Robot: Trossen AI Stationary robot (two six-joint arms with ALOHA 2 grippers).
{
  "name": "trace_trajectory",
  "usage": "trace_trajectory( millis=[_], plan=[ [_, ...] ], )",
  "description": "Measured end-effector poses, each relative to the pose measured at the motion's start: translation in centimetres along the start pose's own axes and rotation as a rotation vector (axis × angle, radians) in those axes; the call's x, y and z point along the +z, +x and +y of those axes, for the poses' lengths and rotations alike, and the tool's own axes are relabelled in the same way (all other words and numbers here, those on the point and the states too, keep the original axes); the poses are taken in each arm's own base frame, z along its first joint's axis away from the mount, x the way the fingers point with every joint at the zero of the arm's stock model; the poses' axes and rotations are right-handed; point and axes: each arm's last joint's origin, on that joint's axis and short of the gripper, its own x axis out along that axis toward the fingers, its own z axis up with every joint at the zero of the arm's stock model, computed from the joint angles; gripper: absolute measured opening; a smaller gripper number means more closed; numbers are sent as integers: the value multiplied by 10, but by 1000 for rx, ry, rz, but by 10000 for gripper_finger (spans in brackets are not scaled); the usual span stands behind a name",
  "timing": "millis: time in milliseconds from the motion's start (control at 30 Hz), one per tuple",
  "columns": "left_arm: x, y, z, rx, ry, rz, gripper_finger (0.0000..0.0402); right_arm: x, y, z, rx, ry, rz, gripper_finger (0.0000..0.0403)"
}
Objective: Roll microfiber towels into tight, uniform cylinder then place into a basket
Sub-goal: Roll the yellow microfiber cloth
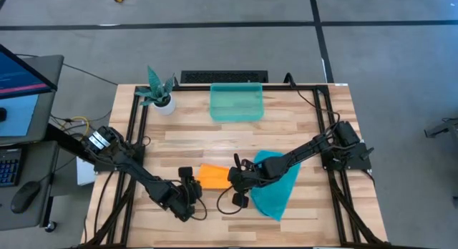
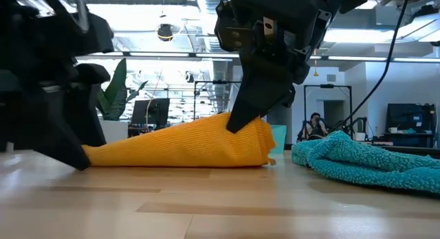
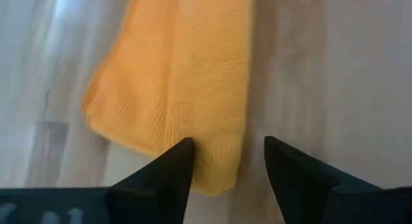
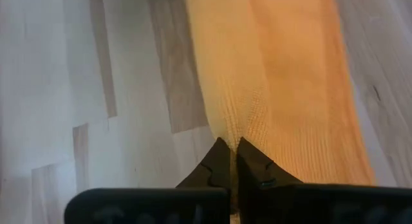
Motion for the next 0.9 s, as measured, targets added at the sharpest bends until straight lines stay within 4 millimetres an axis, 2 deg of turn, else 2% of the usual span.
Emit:
trace_trajectory(
  millis=[200, 467, 667, 900],
  plan=[
    [1, 8, 13, 58, -12, 43, 137, -1, 0, 1, 12, -26, 6, 8],
    [3, 11, 16, 7, 30, 93, 14, -3, 0, 5, 30, -31, 12, 15],
    [9, 3, 10, -93, -17, 125, 14, -9, -2, 16, 50, -52, 18, 10],
    [41, -23, -2, -387, -193, 232, 5, -24, -6, 40, 115, -77, 39, 13]
  ],
)
